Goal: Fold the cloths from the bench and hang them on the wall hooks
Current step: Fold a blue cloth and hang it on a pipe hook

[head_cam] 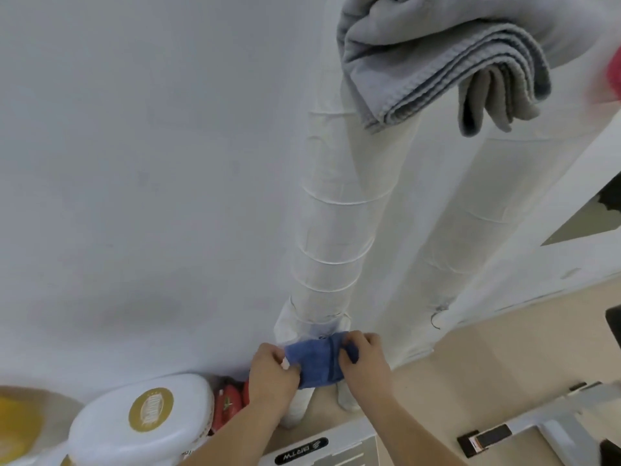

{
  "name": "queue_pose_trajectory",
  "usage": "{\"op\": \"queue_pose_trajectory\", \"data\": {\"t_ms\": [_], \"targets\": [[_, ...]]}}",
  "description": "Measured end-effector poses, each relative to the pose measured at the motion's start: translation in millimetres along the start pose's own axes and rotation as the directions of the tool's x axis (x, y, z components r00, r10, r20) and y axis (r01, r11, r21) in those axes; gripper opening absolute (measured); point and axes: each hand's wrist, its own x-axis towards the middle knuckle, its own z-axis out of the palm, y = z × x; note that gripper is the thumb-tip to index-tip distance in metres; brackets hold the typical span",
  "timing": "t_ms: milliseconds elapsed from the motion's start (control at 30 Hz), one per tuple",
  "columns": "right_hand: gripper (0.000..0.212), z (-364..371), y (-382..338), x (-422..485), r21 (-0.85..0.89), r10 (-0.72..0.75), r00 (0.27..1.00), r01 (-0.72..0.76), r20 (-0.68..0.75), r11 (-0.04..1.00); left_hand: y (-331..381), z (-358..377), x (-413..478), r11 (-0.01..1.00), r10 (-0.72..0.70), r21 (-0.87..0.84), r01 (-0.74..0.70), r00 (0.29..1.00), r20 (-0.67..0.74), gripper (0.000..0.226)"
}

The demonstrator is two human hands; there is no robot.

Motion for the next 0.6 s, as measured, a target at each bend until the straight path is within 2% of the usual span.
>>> {"op": "queue_pose_trajectory", "data": {"t_ms": [67,133,200,267,333,400,500,600], "targets": [[0.012,3,2,0,-0.137,-0.076,0.996,0.068,-0.055,0.988,-4,4,2,0.981,0.181,0.08,-0.178,0.983,-0.026,0.025],[0.011,4,3,0,-0.22,-0.165,0.983,0.144,-0.081,0.965,-8,9,4,0.898,0.39,0.196,-0.394,0.919,0.06,0.026],[0.016,8,10,2,-0.213,-0.212,0.977,0.2,-0.034,0.956,-15,15,7,0.798,0.529,0.243,-0.551,0.834,0.153,0.029],[0.024,7,12,0,-0.146,-0.201,0.979,0.205,0.044,0.968,-20,14,3,0.709,0.591,0.31,-0.633,0.774,0.228,0.041],[0.031,2,10,-1,-0.05,-0.14,0.982,0.147,0.129,0.988,-20,9,-4,0.743,0.485,0.322,-0.586,0.804,0.345,0.055],[0.034,-3,8,-4,0.053,-0.077,0.972,0.067,0.222,0.996,-21,7,-8,0.794,0.382,0.29,-0.535,0.809,0.448,0.055],[0.036,-7,7,-5,0.163,-0.016,0.952,-0.036,0.305,0.986,-14,6,-13,0.857,0.32,0.234,-0.459,0.83,0.457,0.05],[0.03,-2,9,-3,0.196,0.008,0.942,-0.079,0.336,0.977,-7,5,-10,0.85,0.247,0.298,-0.434,0.828,0.503,0.052]]}}
